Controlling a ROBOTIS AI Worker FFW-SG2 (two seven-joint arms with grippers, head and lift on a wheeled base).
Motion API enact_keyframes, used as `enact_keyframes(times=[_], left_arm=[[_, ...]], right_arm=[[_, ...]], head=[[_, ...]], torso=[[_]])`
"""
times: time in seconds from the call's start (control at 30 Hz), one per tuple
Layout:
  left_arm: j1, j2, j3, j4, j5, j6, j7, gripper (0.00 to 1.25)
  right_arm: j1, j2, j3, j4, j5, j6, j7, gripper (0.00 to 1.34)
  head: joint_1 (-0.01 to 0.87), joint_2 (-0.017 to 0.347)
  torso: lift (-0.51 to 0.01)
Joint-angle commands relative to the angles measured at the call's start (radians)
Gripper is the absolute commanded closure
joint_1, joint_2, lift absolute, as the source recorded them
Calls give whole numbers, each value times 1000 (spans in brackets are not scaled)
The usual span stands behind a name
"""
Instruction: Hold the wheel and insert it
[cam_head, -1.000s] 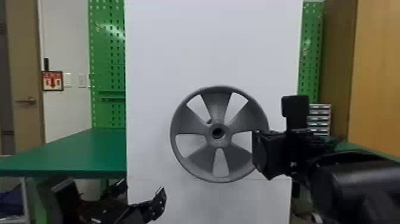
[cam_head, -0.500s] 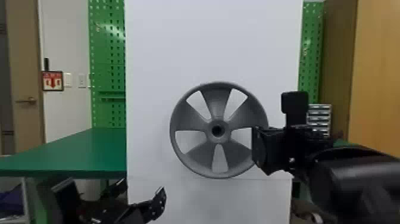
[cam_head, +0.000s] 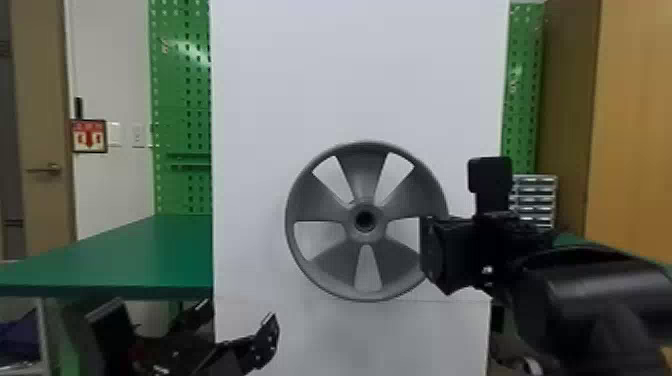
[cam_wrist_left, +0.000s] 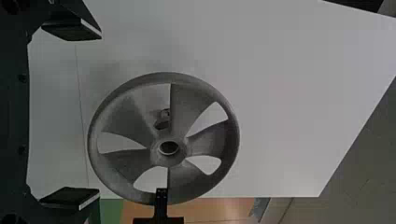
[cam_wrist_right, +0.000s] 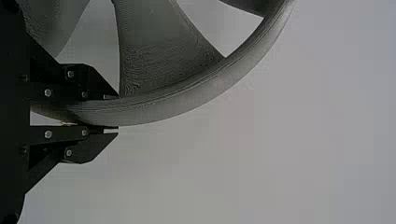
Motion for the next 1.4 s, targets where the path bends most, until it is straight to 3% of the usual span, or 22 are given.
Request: enact_keyframes(times=[0.0,1.37], left_arm=[[-1,0,0,0,0,0,0,101],[-2,0,-5,5,2,-9,0,101]], right_arm=[[-7,0,0,11,1,-10,0,1128],[-71,-5,-35,177,28,-102,0,1128]], head=[[97,15],[97,15]], torso=[[-442],[-442]])
